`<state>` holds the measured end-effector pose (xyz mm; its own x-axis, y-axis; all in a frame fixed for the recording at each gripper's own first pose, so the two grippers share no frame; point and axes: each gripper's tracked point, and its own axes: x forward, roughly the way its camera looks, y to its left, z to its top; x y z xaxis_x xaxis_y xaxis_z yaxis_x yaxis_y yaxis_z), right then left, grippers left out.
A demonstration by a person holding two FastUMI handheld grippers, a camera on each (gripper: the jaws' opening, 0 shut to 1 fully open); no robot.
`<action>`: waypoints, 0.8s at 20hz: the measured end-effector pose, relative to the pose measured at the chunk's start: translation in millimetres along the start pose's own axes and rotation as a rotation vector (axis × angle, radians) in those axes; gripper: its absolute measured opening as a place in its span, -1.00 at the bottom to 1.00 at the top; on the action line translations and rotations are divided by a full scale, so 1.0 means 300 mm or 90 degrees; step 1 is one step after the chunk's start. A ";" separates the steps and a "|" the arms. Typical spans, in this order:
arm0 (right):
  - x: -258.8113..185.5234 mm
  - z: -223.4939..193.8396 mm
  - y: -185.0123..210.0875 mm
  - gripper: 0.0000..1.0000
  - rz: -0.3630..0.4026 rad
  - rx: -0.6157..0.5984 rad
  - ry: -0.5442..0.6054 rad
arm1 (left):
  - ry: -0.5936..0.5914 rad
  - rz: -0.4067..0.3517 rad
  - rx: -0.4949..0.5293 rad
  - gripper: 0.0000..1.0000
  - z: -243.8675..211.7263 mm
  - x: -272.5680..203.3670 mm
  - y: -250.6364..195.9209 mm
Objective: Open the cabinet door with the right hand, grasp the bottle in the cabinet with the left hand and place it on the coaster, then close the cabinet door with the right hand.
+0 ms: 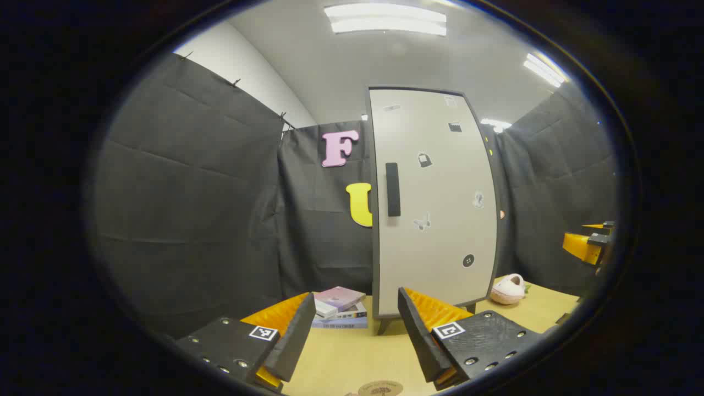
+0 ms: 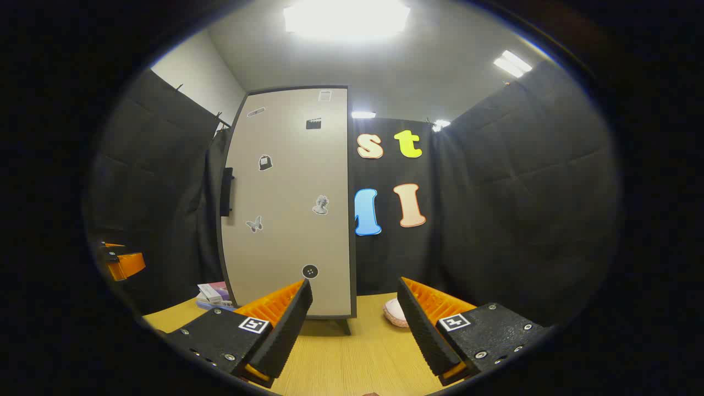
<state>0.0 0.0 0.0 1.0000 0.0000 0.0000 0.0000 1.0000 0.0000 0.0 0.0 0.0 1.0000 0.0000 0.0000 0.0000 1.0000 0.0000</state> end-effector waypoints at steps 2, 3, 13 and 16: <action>-0.001 0.001 0.003 0.92 0.000 0.000 -0.001 | -0.002 -0.002 0.000 0.72 0.001 -0.002 0.000; -0.003 0.004 0.000 0.92 -0.002 -0.001 -0.003 | -0.004 -0.003 0.001 0.82 0.004 -0.002 0.001; 0.002 0.000 0.014 0.92 0.003 -0.003 0.004 | -0.012 -0.006 0.010 0.82 0.018 -0.012 -0.001; 0.006 -0.002 0.022 0.92 0.007 -0.004 0.005 | -0.015 -0.005 0.009 0.72 0.021 -0.018 0.001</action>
<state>1.7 6.6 -0.5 0.9999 0.0112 -0.0076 -0.0113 0.9999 -0.0062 -5.3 0.2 6.2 0.9997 -0.0088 0.0235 0.0085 0.9999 0.0145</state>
